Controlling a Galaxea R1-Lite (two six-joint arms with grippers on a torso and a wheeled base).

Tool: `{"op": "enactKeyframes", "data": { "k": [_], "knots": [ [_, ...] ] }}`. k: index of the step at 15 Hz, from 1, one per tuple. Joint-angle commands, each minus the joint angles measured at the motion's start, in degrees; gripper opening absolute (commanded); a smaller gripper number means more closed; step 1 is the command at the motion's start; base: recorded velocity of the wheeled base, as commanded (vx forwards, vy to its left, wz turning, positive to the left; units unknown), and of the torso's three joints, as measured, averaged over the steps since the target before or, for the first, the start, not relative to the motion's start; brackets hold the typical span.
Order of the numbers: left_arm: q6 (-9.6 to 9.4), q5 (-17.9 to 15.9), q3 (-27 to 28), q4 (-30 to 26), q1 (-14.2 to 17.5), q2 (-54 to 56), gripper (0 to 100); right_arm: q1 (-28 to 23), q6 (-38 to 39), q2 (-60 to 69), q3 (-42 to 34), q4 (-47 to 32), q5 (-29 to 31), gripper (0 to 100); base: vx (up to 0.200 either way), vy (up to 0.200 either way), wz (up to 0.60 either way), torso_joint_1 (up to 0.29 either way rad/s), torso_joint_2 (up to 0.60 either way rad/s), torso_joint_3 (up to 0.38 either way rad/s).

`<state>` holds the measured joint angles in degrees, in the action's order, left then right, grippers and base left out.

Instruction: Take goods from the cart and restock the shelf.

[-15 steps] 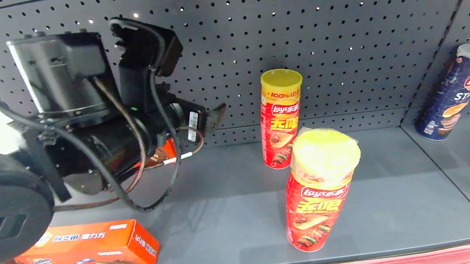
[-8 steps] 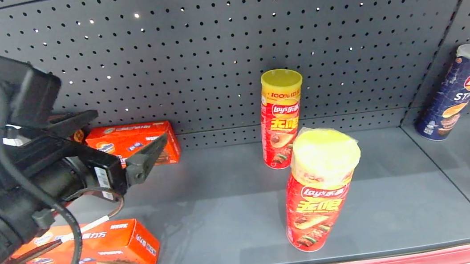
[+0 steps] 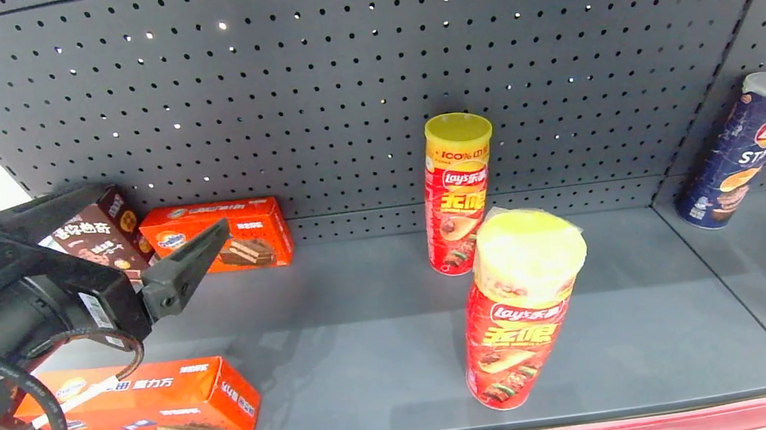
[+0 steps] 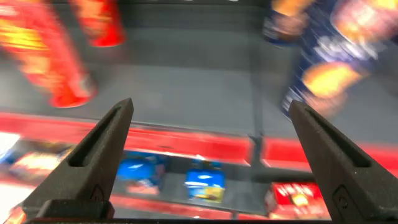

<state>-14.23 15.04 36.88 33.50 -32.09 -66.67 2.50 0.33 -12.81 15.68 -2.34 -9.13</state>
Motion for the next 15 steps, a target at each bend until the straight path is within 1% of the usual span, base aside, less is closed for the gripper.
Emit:
{"op": "enactKeyframes", "data": {
  "k": [1, 2, 3, 4, 5, 6, 8, 9, 10, 12, 14, 15],
  "knots": [
    [-0.1, -0.01, -0.31, 0.07, 0.01, 0.23, 100, 4.36, -7.1, -17.25, 6.47, -0.82, -9.41, 100, 0.0, 0.0, 0.0, 0.0, 0.0, 0.0],
    [-0.1, -0.01, -0.23, 0.16, 0.01, 0.14, 100, 6.91, -11.84, -22.7, 6.74, -0.74, -10.47, 100, 0.0, 0.0, 0.0, 0.0, 0.0, 0.0],
    [-0.1, -0.01, -0.05, 0.16, 0.01, 0.14, 100, 8.66, -13.86, -26.04, 7.0, -0.56, -10.38, 100, 0.0, 0.0, 0.0, 0.0, 0.0, 0.0],
    [-0.1, -0.01, -0.14, 0.16, 0.01, 0.05, 100, 10.07, -14.3, -28.5, 7.0, 0.14, -10.38, 100, 0.0, 0.0, 0.0, 0.0, 0.0, 0.0],
    [-0.1, -0.1, -0.05, 0.16, 0.01, -0.04, 100, 12.79, -14.3, -33.59, 7.17, 2.78, -9.68, 100, 0.0, 0.0, 0.0, 0.0, 0.0, 0.0],
    [-0.1, -0.1, -0.05, 0.16, 0.01, -0.13, 100, 13.32, -14.3, -35.79, 7.17, 4.19, -8.97, 100, 0.0, 0.0, 0.0, 0.0, 0.0, 0.0],
    [-0.1, -0.1, -0.31, 0.07, 0.01, -0.3, 100, 14.02, -14.22, -46.6, 6.74, 15.7, -5.63, 100, 0.0, 0.0, 0.0, 0.0, 0.0, 0.0],
    [-0.1, -0.1, -0.05, 0.07, 0.01, -0.39, 100, 14.55, -13.95, -51.08, 7.26, 20.8, -2.65, 100, 0.0, 0.0, 0.0, 0.0, 0.0, 0.0],
    [-0.1, -0.19, 0.48, 0.16, 0.09, -0.83, 100, 16.31, -13.16, -55.13, 8.32, 25.02, 0.87, 100, 0.0, 0.0, 0.0, 0.0, 0.0, 0.0],
    [-0.1, -0.45, 0.65, 0.16, 1.24, -1.18, 100, 21.41, -10.52, -59.61, 10.95, 26.16, 4.3, 100, 0.0, 0.0, 0.0, 0.0, 0.0, 0.0],
    [-0.01, -0.45, 0.65, 0.16, 1.24, -1.18, 100, 23.96, -10.44, -63.39, 13.59, 26.25, 5.62, 100, 0.0, 0.0, 0.0, 0.0, 0.0, 0.0],
    [-0.01, -0.37, 0.56, 0.16, 1.24, -1.18, 100, 24.22, -10.44, -64.53, 14.91, 26.25, 5.62, 100, 0.0, 0.0, 0.0, 0.0, 0.0, 0.0]
  ]
}}
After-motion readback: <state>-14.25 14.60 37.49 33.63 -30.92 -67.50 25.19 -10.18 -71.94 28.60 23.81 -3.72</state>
